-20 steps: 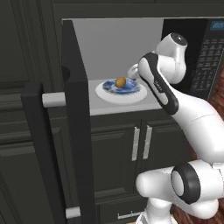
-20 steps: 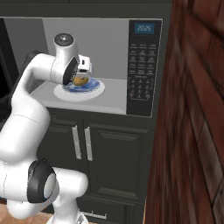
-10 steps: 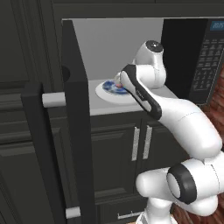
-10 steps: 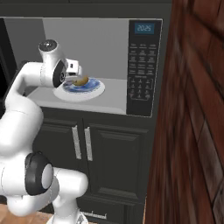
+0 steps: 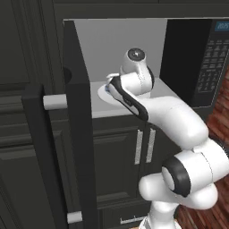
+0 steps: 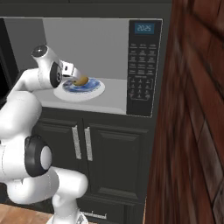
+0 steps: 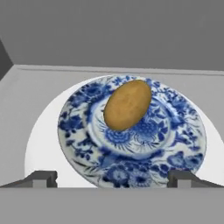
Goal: Pick the potato from the microwave and place it on plate located on the counter.
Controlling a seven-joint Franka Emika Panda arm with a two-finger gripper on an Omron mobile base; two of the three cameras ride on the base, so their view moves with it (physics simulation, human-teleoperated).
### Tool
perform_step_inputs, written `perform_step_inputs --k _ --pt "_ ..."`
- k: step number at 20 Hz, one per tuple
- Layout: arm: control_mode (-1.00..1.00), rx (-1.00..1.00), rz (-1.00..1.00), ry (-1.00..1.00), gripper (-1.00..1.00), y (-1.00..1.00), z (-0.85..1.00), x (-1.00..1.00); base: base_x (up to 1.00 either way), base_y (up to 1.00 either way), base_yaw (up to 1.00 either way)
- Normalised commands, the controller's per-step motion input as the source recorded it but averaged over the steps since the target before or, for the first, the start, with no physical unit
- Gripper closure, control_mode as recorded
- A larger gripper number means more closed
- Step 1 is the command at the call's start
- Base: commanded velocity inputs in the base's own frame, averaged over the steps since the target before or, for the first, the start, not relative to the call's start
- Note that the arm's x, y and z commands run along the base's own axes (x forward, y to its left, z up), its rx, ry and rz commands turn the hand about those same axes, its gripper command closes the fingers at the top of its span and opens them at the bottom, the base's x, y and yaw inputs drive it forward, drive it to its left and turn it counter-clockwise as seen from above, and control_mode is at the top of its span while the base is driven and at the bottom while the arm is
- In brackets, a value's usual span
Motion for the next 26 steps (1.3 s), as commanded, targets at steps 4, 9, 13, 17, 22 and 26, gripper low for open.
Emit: perform_step_inputs --k 4,9,13,17,22,26 --pt "-1.0 0.06 -0.19 0.08 -1.0 -0.16 0.06 0.61 0.0 0.0 0.0" --pt "-1.0 0.07 -0.13 0.07 -1.0 -0.25 0.0 0.45 0.0 0.0 0.0" --pt "-1.0 0.03 -0.03 0.02 -1.0 -0.16 -0.05 0.32 0.0 0.0 0.0" --pt "-1.0 0.01 0.0 0.0 -1.0 -0.07 -0.14 0.38 0.0 0.0 0.0" --pt "-1.0 0.0 0.0 0.01 -1.0 0.0 -0.31 0.3 0.0 0.0 0.0" --pt "-1.0 0.0 0.0 0.0 -1.0 0.0 -0.37 0.25 0.0 0.0 0.0"
